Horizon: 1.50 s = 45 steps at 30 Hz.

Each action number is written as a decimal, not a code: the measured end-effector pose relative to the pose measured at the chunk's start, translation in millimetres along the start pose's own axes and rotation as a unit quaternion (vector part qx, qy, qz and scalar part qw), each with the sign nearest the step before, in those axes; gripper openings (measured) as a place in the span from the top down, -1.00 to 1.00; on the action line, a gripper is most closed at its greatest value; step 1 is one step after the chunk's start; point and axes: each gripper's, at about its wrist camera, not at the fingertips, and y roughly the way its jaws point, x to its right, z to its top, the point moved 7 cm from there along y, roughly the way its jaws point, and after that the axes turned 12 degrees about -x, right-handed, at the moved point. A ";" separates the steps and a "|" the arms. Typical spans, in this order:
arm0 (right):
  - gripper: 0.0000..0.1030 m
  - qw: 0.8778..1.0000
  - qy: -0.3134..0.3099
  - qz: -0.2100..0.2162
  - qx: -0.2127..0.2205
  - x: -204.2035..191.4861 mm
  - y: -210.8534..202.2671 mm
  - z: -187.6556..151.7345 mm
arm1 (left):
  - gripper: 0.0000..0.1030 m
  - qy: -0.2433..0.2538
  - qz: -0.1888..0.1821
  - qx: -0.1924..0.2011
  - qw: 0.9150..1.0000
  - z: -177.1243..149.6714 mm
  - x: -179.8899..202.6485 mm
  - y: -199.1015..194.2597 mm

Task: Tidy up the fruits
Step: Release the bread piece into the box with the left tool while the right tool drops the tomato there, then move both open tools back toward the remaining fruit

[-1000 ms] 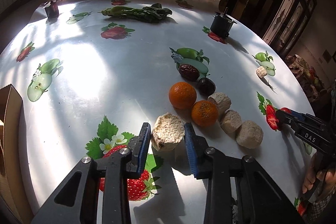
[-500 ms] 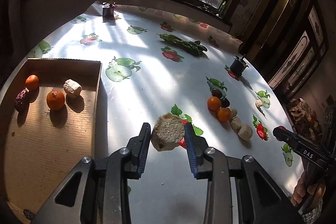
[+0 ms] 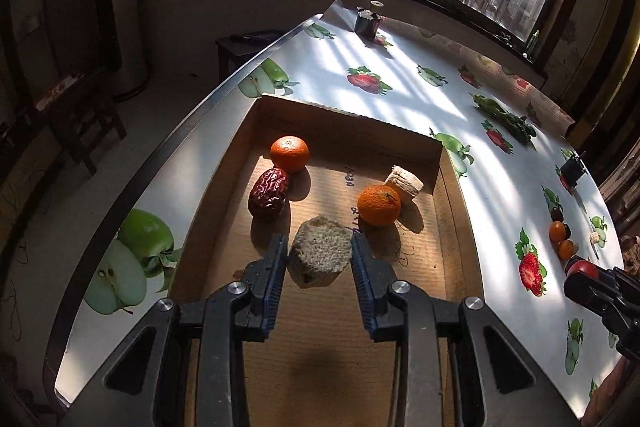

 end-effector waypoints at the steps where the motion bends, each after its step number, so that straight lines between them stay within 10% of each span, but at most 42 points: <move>1: 0.36 1.000 -0.007 0.006 -0.009 -10.1 11.8 4.8 | 0.38 -0.006 0.003 -0.007 1.000 -0.6 -6.2 4.4; 21: 0.34 0.993 -0.058 -0.020 -0.104 -58.4 138.9 36.0 | 0.31 -0.045 -0.004 -0.064 0.997 5.1 -27.5 36.6; 29: 0.17 0.999 -0.023 -0.001 -0.045 -48.0 92.1 37.7 | -0.06 -0.075 -0.027 0.016 0.997 -4.8 -23.6 -29.4; 32: -0.22 0.999 0.024 0.019 -0.010 -30.2 57.4 21.1 | -0.21 -0.068 -0.036 0.044 0.996 -15.7 -5.7 -51.4; 45: -0.23 0.990 0.126 0.010 0.055 41.8 -18.6 -47.5 | -0.21 -0.025 -0.070 0.044 0.996 -51.4 79.0 -72.4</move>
